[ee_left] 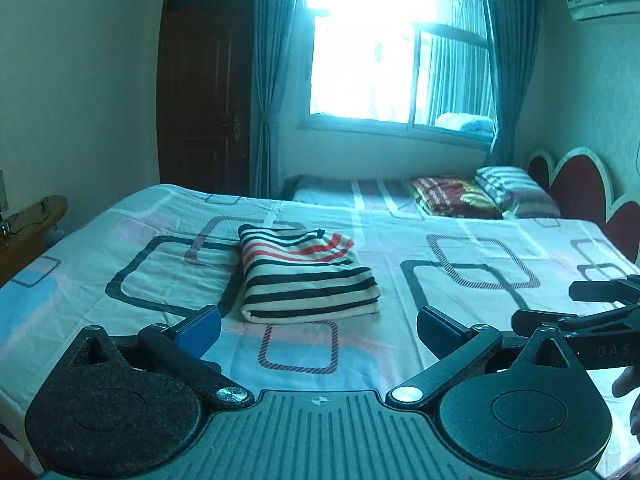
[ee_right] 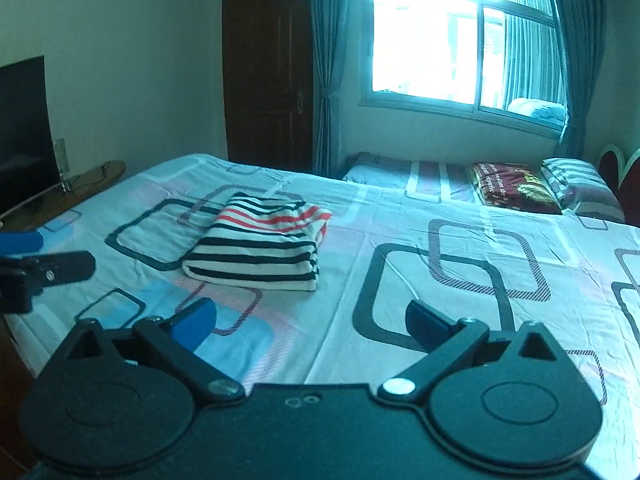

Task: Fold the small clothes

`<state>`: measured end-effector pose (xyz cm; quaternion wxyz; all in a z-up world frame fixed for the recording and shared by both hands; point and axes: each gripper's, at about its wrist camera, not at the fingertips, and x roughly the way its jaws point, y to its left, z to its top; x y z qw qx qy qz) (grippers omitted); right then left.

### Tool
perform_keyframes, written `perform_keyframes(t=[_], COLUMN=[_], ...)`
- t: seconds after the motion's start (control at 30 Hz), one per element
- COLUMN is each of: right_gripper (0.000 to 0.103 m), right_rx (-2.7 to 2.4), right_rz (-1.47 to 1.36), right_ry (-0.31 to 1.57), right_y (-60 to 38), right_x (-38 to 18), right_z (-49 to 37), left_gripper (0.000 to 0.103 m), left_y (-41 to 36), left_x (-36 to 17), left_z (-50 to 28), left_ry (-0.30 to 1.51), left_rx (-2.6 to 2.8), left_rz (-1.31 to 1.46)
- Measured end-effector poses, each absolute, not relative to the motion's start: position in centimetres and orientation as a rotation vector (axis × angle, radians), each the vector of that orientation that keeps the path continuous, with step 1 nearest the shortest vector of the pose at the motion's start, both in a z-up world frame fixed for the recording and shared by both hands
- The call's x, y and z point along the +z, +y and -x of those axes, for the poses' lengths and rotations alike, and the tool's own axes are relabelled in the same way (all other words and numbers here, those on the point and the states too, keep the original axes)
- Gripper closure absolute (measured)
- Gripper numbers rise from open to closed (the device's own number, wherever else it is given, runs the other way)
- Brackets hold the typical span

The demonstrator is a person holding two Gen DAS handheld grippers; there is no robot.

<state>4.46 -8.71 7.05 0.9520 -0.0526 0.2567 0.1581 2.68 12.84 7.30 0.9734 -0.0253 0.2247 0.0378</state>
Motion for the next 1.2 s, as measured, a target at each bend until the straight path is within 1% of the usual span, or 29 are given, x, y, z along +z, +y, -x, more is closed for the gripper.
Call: perform_keyframes(t=[0.23, 0.47, 0.6, 1.2], right_gripper=[0.002, 0.002, 0.002, 0.002], right_rx=[0.333, 0.346, 0.316, 0.308], right_rz=[0.1, 0.116, 0.152, 0.128], right_ry=[0.493, 0.475, 0.416, 0.424], right_y=[-7.8, -6.5, -6.2, -6.6], right_x=[7.7, 8.1, 8.6, 8.6], right_z=[-2.8, -2.5, -2.3, -3.4], left_gripper=[0.0, 0.0, 0.0, 0.0], left_y=[12.4, 12.7, 13.2, 12.7], left_x=[7.2, 7.7, 8.0, 8.5], left_z=[-0.6, -0.5, -0.7, -2.2], left_ry=[0.453, 0.445, 0.439, 0.435], left_rx=[0.074, 0.084, 0.094, 0.093], left_rz=[0.054, 0.05, 0.059, 0.034])
